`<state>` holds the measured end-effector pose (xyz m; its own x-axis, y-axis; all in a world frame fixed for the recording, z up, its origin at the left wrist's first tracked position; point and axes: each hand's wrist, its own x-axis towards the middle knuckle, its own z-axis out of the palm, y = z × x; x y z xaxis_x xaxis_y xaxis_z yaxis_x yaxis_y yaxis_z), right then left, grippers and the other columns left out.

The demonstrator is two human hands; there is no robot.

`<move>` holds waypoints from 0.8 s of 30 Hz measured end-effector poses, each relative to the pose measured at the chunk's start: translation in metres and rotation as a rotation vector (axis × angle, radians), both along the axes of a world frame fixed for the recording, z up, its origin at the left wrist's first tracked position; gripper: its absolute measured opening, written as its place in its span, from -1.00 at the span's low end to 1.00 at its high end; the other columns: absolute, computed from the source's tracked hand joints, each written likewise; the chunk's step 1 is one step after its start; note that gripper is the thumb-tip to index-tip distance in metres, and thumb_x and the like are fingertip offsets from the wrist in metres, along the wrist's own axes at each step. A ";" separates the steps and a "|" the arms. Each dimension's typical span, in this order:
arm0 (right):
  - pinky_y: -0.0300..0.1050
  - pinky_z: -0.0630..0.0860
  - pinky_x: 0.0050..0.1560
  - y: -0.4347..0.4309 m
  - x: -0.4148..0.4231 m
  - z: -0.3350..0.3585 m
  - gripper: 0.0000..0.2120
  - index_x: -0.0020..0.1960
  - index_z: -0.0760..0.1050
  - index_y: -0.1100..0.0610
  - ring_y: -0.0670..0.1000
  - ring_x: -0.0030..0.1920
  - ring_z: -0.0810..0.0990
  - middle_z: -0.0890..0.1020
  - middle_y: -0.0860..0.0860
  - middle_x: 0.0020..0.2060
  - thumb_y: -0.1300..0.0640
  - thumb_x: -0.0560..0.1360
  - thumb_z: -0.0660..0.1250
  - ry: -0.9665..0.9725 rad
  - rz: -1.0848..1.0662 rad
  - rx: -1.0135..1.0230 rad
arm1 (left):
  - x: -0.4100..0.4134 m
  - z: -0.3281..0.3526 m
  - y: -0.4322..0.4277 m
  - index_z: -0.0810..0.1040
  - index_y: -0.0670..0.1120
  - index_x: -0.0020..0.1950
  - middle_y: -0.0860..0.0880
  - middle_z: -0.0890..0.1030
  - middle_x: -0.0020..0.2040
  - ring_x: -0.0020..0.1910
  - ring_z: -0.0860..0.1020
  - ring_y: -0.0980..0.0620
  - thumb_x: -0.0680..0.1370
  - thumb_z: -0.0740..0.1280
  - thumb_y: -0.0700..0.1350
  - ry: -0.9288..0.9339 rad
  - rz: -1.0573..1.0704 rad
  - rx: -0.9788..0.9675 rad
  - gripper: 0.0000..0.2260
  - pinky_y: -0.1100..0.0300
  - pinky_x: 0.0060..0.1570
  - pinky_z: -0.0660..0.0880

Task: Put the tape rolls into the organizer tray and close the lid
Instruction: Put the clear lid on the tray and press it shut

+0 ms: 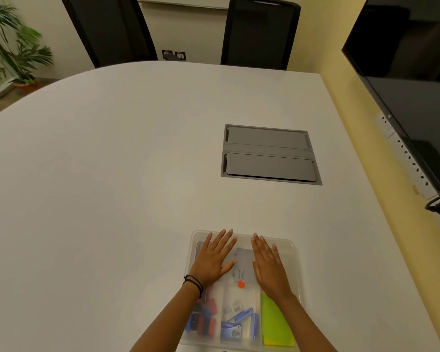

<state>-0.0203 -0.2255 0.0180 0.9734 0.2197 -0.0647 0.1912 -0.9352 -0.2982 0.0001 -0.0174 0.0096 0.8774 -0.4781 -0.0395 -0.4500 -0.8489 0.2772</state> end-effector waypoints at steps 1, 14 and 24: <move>-0.17 -0.29 0.43 0.001 0.001 -0.001 -0.50 0.45 -0.23 -0.06 -0.25 0.45 -0.26 0.02 -0.08 0.48 -0.12 0.53 -0.36 -0.006 -0.005 0.001 | 0.000 0.000 0.000 0.13 -0.03 0.51 -0.04 0.16 0.51 0.48 0.06 0.01 0.60 -0.05 0.20 0.001 0.002 -0.007 -0.46 -0.03 0.42 -0.05; -0.13 -0.32 0.44 -0.003 0.005 0.005 -0.52 0.44 0.11 0.12 -0.01 0.42 0.18 0.34 0.08 0.41 0.04 0.55 -0.15 0.006 -0.236 -0.016 | -0.003 0.000 0.001 0.10 -0.04 0.52 -0.03 0.03 0.54 0.50 0.02 -0.04 0.60 -0.03 0.19 -0.054 0.128 -0.032 -0.46 -0.12 0.42 -0.10; -0.21 -0.26 0.43 -0.003 0.007 0.005 -0.42 0.40 0.18 0.21 0.09 0.38 0.33 0.40 0.14 0.36 -0.03 0.57 -0.34 -0.007 -0.345 -0.001 | 0.000 0.003 0.002 0.09 0.02 0.51 -0.13 0.15 0.51 0.47 0.05 -0.19 0.58 -0.11 0.24 0.029 0.318 -0.049 -0.45 -0.19 0.40 -0.16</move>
